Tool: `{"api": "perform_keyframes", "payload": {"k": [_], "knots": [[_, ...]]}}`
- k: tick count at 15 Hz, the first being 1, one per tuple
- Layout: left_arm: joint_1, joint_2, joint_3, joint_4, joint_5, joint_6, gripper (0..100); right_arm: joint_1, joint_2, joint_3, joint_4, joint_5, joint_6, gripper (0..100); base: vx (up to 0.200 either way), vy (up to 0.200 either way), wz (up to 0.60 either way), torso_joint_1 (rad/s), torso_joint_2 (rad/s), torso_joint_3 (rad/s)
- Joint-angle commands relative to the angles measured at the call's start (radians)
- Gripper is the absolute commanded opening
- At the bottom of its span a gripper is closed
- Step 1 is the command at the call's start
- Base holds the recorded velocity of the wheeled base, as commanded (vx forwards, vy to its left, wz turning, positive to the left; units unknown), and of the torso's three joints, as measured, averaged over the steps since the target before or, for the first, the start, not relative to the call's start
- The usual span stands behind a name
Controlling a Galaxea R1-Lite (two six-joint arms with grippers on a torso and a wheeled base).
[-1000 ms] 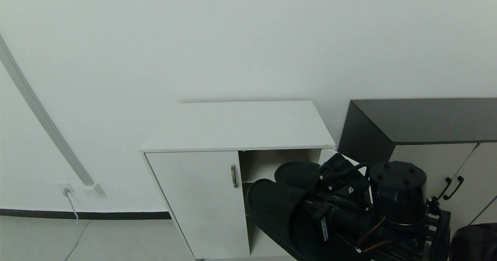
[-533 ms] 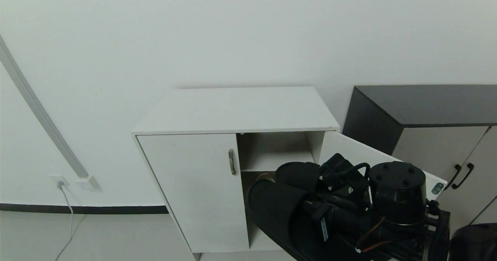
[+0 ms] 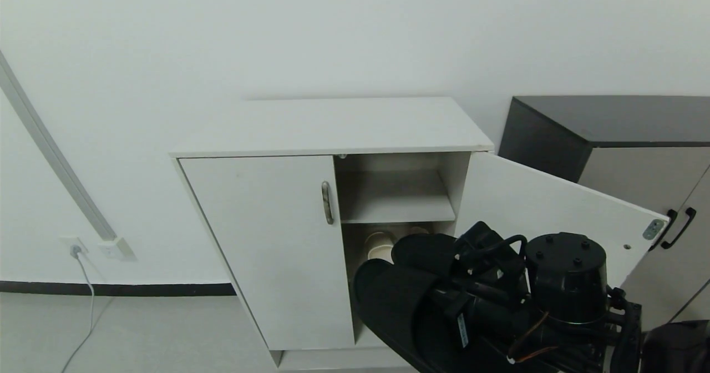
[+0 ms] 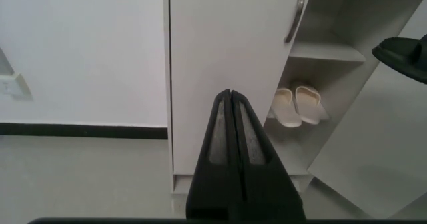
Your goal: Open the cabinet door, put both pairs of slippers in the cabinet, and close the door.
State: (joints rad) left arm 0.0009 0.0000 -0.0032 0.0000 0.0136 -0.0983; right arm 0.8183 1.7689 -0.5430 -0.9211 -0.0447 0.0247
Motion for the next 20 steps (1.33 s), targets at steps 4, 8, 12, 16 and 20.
{"api": "perform_keyframes", "payload": {"k": [4, 8, 12, 16, 20], "knots": [[0.001, 0.0, 0.0, 0.0, 0.0, -0.001, 0, 0.001, 0.004, 0.005, -0.001, 0.0, 0.0, 0, 0.0, 0.0, 0.0, -0.155, 0.48, 0.325], [0.001, 0.0, 0.0, 0.0, 0.002, -0.001, 0, 0.001, 0.01, 0.008, -0.001, 0.0, -0.011, 0, 0.0, 0.0, 0.0, -0.129, 0.47, 0.338], [0.001, 0.0, 0.0, 0.0, 0.002, -0.001, 0, -0.001, 0.027, 0.005, -0.002, -0.009, -0.012, 0, 0.0, 0.0, 0.0, -0.078, 0.45, 0.36], [0.001, 0.002, 0.0, 0.0, 0.002, -0.001, 0, 0.002, 0.144, -0.236, 0.03, -0.279, 0.037, 0, 0.0, 0.0, 0.0, -0.021, 0.16, 0.129], [0.001, 0.0, 0.0, 0.0, 0.0, -0.001, 0, 0.061, 0.153, -0.58, 0.493, -0.478, 0.219, 0, 0.0, 0.0, 0.0, 0.0, 0.0, 0.0]]}}
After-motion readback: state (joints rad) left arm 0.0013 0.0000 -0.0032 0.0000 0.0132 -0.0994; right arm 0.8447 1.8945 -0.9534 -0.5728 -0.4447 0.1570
